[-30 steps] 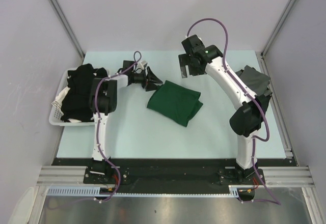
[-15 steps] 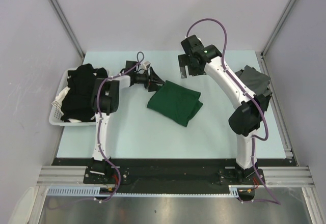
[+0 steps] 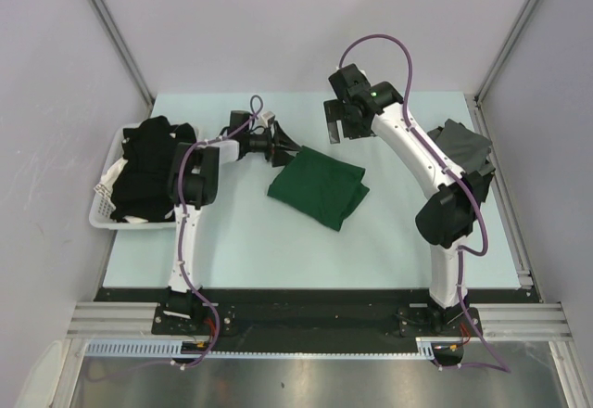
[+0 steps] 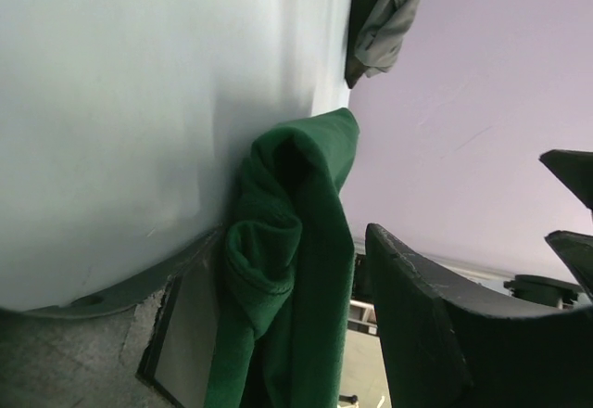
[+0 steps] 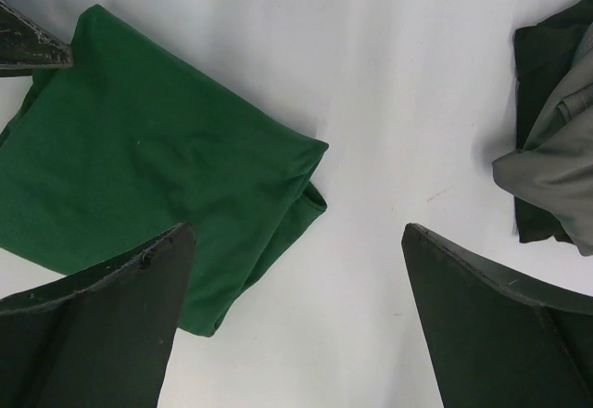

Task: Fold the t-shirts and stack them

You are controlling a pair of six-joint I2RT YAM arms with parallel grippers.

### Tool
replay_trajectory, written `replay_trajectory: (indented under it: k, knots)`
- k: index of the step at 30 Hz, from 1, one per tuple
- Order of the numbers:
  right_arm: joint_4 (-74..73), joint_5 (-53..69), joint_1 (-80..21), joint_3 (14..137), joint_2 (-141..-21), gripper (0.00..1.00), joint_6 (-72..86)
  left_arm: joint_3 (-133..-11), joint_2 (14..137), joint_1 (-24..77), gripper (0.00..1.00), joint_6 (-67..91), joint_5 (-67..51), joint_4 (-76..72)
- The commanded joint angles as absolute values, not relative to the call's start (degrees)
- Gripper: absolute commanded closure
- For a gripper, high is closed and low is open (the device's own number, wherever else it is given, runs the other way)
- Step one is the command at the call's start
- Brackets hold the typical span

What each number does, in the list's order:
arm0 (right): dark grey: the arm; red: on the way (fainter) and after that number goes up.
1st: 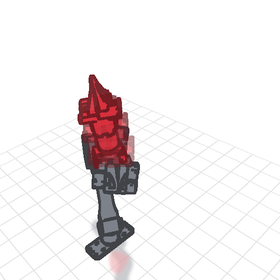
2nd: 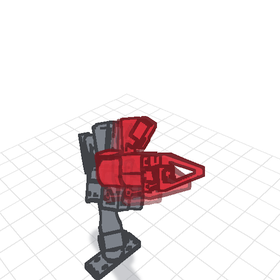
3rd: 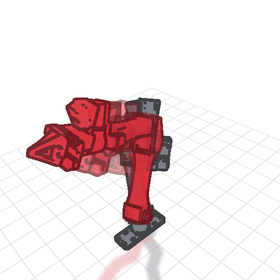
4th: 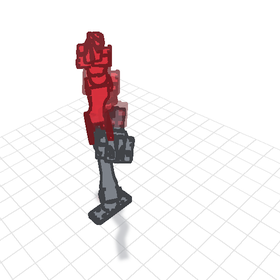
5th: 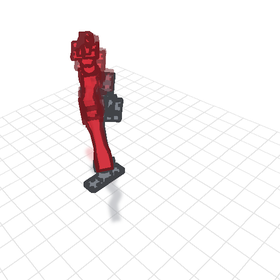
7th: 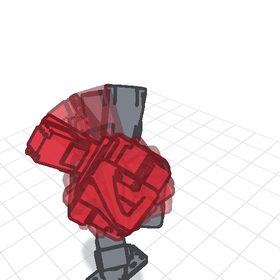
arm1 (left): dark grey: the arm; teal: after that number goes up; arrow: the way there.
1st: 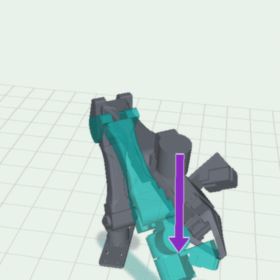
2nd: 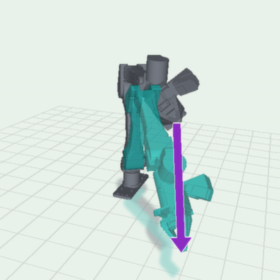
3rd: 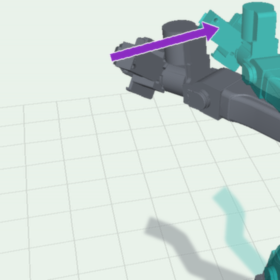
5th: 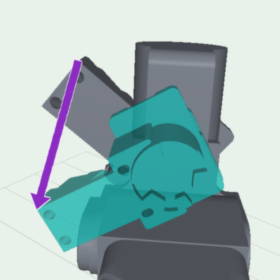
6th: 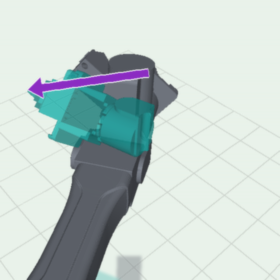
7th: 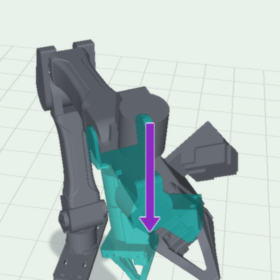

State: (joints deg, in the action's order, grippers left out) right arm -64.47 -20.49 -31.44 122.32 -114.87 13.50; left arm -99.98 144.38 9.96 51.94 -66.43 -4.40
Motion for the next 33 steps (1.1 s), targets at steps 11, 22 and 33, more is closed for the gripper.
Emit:
replay_trajectory:
  k: [11,22,33]
  knots:
    - [-65.0,-20.9,-31.9,126.0,-116.1,0.0,13.6,-100.8,147.7,11.6,0.34,52.7,-66.5,-6.6]
    - [-64.9,-20.4,-31.7,126.1,-116.0,0.0,13.5,-108.6,147.8,11.7,0.34,37.4,-60.1,17.4]
    - [-63.6,-20.5,-31.6,124.9,-114.6,0.0,13.9,-110.0,146.2,11.8,0.84,31.5,-51.3,25.7]
